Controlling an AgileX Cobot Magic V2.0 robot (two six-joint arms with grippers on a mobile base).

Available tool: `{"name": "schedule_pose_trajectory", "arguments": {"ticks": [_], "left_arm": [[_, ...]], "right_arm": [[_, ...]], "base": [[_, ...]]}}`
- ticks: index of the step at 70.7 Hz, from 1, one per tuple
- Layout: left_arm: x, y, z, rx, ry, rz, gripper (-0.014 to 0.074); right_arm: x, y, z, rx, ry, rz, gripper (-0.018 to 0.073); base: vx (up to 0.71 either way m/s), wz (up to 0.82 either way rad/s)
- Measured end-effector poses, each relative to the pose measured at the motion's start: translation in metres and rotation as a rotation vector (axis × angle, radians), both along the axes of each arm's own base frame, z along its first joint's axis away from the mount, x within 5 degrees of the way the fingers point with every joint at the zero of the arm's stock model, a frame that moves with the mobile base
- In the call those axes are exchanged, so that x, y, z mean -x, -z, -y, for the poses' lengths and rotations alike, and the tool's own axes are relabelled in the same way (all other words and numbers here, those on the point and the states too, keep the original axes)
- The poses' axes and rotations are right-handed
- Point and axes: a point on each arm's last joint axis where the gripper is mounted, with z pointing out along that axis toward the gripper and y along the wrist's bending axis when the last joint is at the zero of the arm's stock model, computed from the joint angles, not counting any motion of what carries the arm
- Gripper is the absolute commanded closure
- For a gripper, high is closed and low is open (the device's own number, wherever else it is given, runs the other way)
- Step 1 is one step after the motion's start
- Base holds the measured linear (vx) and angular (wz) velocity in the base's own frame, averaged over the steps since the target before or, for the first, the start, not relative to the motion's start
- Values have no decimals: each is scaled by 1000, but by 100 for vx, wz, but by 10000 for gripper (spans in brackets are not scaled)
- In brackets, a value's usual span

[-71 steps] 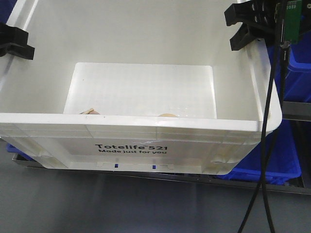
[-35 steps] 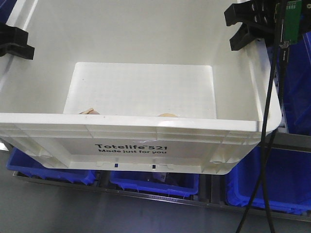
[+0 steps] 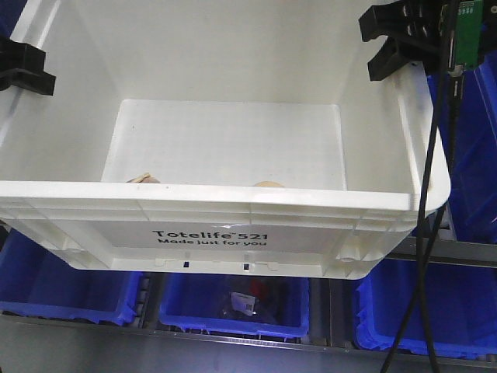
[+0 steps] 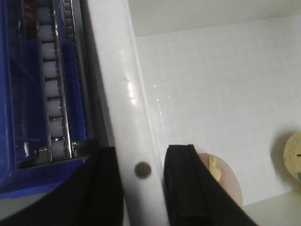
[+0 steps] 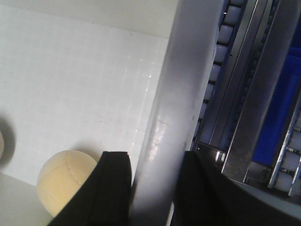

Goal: Place moving items into box and shelve
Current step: 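Hold the crate above the shelf's roller lane while the base aligns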

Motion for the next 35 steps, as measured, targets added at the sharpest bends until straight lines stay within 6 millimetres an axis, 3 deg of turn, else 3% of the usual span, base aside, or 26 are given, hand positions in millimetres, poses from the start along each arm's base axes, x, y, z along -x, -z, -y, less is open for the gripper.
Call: {"name": "schedule_pose_trajectory", "arguments": {"ticks": [35], "left_arm": [[0,0,0,0,0,0,613]], "right_arm": [[0,0,0,0,0,0,571]], "base": [[4,-11]]}}
